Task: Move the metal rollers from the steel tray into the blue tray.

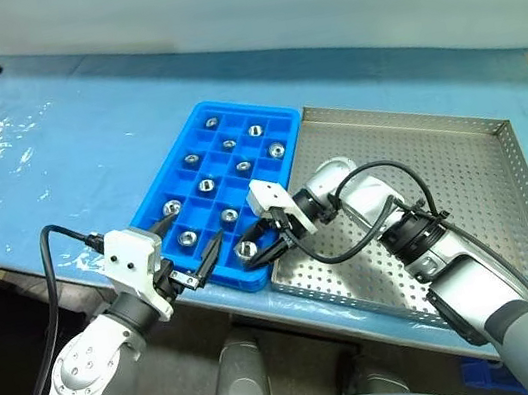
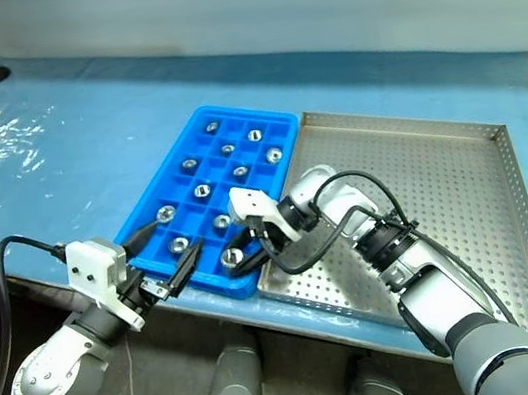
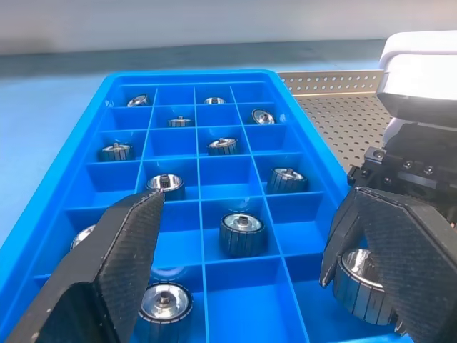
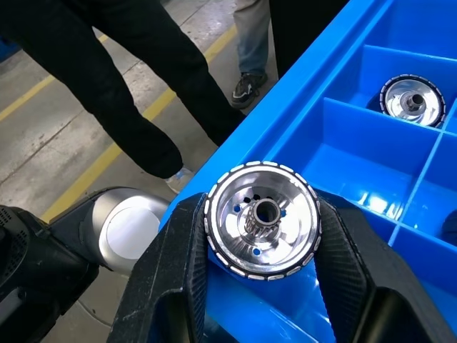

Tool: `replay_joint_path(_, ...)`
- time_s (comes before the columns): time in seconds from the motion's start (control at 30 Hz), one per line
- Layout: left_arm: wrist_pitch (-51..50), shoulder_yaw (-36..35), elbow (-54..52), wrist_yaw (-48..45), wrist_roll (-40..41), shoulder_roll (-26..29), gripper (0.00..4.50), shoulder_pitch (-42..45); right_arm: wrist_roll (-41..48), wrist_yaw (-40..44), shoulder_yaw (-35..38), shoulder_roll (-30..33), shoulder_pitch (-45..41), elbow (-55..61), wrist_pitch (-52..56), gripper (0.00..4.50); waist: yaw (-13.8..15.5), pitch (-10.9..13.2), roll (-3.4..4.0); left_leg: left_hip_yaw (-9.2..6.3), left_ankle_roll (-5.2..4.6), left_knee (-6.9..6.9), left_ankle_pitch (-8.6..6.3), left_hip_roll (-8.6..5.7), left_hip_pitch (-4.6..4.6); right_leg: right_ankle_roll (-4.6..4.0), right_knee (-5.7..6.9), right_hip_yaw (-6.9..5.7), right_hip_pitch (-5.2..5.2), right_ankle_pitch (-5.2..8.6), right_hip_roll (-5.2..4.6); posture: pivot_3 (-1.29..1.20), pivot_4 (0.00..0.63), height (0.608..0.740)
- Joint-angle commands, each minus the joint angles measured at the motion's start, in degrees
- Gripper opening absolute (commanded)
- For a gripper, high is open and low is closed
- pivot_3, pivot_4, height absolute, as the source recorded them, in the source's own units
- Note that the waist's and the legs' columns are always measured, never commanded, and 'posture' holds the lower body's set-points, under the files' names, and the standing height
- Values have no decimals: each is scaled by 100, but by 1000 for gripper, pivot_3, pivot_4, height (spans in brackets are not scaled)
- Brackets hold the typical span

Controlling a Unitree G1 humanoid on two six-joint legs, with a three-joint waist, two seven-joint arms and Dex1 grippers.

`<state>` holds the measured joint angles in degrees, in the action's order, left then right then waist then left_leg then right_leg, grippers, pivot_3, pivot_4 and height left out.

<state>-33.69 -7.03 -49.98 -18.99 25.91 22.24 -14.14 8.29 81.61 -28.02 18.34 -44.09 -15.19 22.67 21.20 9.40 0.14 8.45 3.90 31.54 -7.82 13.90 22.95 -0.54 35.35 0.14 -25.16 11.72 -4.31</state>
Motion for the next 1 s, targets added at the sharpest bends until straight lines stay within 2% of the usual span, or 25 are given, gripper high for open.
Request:
replay_joint_path(0.03, 36, -60, -163, 5, 88, 45, 4500, -26, -53, 17, -4, 39, -37, -25, -129, 1638, 1, 0, 0, 0, 0, 0, 0, 0, 0, 0, 1, 0, 0, 0, 0, 542, 150, 740)
replay_joint_path(0.07, 41, -71, -161, -2, 92, 47, 4500, -35, -69, 9, -1, 41, -47, -53, -153, 1638, 2, 0, 0, 0, 0, 1, 0, 0, -1, 0, 2, 0, 0, 0, 0, 542, 150, 740)
replay_joint_path(0.27, 97, -45, -70, -55, 87, 76, 4500, 10, 18, -218, 201, -35, -74, -95, -61, 3677, -2, 0, 0, 0, 0, 3, 0, 0, -3, 1, 6, 2, 1, 1, 0, 519, 150, 740)
replay_joint_path(0.47, 96, 94, 352, -171, 50, 123, 4500, 542, 472, -788, 992, -140, -112, -83, 360, 3677, -19, 0, 1, 0, 3, 9, 2, 0, -3, -1, 16, 2, -1, -1, 0, 458, 150, 740)
replay_joint_path(0.7, 217, 404, 1074, -556, 100, 126, 4500, 1278, 808, -1576, 1774, 19, 389, 648, 712, 3677, -195, 0, 1, 0, 4, 29, 3, -1, -6, -2, 32, 8, 0, -2, 0, 303, 150, 740)
replay_joint_path(0.83, 351, 631, 1675, -898, 112, 67, 4500, 1920, 968, -2006, 2090, 222, 880, 1317, 1072, 3677, -439, -1, 2, 0, 6, 49, 4, 0, 4, -3, 41, 6, -1, -4, 0, 227, 150, 740)
replay_joint_path(1.0, 598, 895, 2310, -1283, 47, 1, 4500, 2517, 1099, -2716, 2568, 331, 1489, 1954, 1207, 3677, -878, -1, 1, 0, 10, 66, 6, -3, 11, 1, 41, 4, 0, -9, -3, 144, 150, 740)
